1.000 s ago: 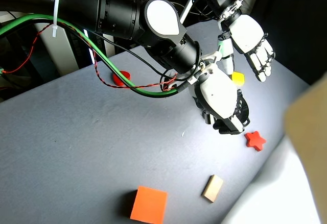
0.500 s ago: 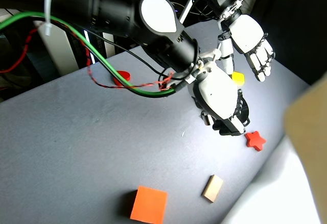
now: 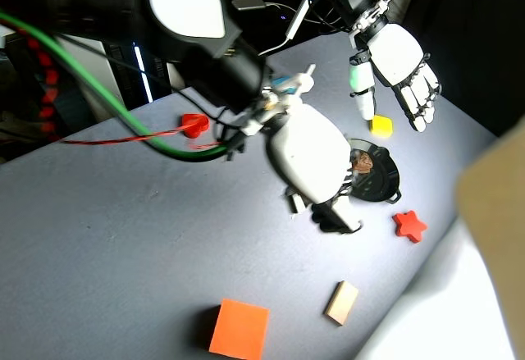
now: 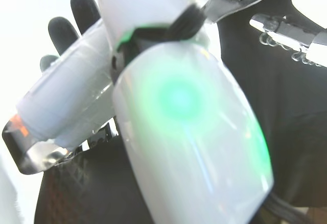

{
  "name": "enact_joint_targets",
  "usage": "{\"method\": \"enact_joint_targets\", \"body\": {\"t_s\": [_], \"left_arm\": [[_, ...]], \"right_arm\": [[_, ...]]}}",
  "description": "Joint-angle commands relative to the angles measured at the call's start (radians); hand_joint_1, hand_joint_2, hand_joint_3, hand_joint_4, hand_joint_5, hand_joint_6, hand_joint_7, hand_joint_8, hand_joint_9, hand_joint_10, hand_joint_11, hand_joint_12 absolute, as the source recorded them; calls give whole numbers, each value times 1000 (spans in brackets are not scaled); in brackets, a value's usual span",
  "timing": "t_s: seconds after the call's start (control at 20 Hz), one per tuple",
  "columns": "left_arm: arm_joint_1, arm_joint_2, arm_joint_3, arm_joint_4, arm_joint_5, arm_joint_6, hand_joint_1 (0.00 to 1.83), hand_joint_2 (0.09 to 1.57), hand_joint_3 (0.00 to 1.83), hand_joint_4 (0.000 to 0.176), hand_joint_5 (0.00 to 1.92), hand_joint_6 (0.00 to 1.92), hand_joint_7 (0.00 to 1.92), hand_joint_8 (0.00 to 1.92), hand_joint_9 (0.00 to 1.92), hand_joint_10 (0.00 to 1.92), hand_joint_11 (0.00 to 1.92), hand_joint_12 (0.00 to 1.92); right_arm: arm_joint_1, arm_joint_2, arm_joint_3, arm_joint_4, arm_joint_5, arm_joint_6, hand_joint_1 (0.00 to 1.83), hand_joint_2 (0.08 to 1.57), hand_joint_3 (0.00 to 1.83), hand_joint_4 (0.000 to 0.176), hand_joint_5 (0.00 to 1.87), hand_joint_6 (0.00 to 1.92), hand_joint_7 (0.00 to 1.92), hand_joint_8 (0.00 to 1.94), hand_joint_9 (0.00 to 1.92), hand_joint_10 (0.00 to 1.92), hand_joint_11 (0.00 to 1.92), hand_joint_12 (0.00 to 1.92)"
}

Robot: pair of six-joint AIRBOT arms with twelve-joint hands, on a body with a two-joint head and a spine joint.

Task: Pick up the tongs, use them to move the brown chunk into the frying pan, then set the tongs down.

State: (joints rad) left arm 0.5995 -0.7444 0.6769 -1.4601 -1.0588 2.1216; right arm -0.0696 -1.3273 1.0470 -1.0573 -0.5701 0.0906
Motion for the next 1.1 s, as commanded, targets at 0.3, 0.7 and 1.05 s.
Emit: {"method": "enact_joint_targets", "body": {"t_s": [0.3,0.7,1.05], "left_arm": [[-8,7,3,62,-71,4,27,1356,0,38,123,16,157,10,206,18,0,952],[-8,7,1,62,-71,5,0,1356,0,51,136,6,135,4,196,9,0,877],[-8,7,1,62,-71,5,0,1353,0,51,86,2,118,1,180,1,0,844]], "right_arm": [[-116,84,-83,-276,193,123,1064,1274,2,0,675,1427,698,709,494,1118,88,1699],[-234,88,-75,-652,216,438,1013,1182,0,0,557,689,650,590,438,965,0,1618],[-247,88,-53,-652,215,436,980,1140,0,0,527,473,668,333,433,762,0,1484]]}}
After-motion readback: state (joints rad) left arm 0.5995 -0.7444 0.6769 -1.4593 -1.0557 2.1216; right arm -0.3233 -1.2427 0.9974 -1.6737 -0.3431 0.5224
